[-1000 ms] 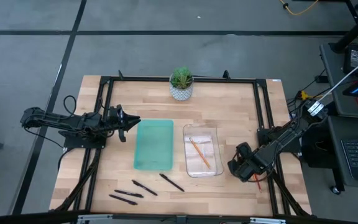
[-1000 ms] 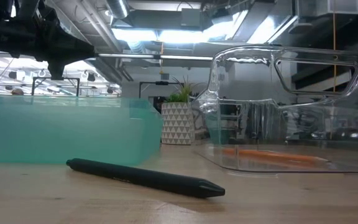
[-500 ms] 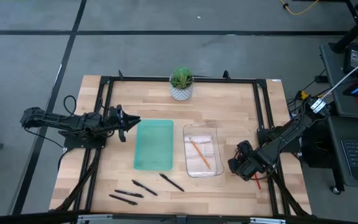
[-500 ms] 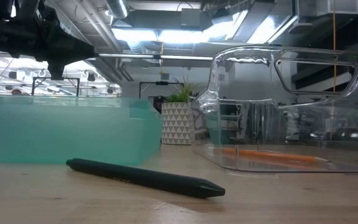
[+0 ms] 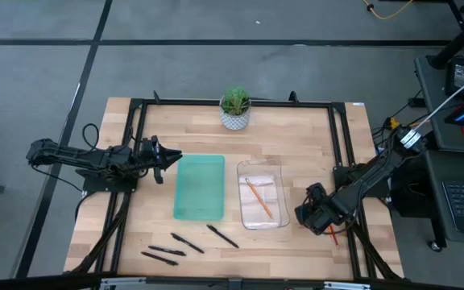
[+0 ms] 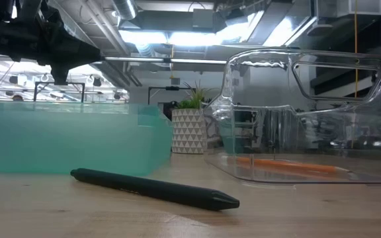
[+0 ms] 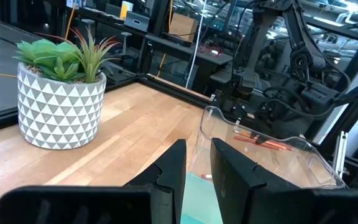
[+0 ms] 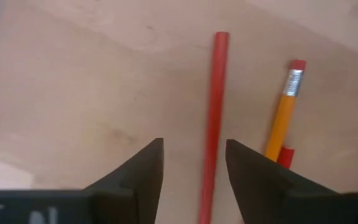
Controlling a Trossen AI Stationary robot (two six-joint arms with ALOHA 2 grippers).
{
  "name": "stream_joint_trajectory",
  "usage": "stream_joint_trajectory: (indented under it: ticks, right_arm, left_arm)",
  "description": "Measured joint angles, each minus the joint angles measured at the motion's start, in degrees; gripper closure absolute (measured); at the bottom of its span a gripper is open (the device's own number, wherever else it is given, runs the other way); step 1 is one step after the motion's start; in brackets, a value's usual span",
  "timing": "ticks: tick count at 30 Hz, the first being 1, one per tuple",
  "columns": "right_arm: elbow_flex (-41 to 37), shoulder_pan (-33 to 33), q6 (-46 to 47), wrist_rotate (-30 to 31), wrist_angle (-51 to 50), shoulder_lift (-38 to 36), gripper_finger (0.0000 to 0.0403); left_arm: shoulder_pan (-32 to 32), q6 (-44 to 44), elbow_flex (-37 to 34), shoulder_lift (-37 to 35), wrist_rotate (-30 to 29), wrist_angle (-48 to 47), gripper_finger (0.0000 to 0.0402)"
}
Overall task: Sort pens & pencils
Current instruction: Put the red pencil into the transparent bin
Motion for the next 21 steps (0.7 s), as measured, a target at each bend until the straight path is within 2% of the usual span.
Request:
stream_joint_trajectory:
  ticks: [13, 17, 21]
  right_arm:
    - [-4.27, -0.01, 2.0, -1.74, 4.64, 0.17, 0.0231]
    - [-4.11, -0.07, 1.98, -2.96, 4.05, 0.28, 0.0259]
    - [-4.14, -0.72, 0.56, -3.8, 4.03, 0.28, 0.0313]
  left_arm:
    - [-0.01, -0.02, 0.0, 0.0, 0.0, 0.02, 0.0333]
    - [0.01, -0.02, 0.0, 0.0, 0.0, 0.01, 0.0333]
    - [0.01, -0.02, 0.0, 0.0, 0.0, 0.0, 0.0333]
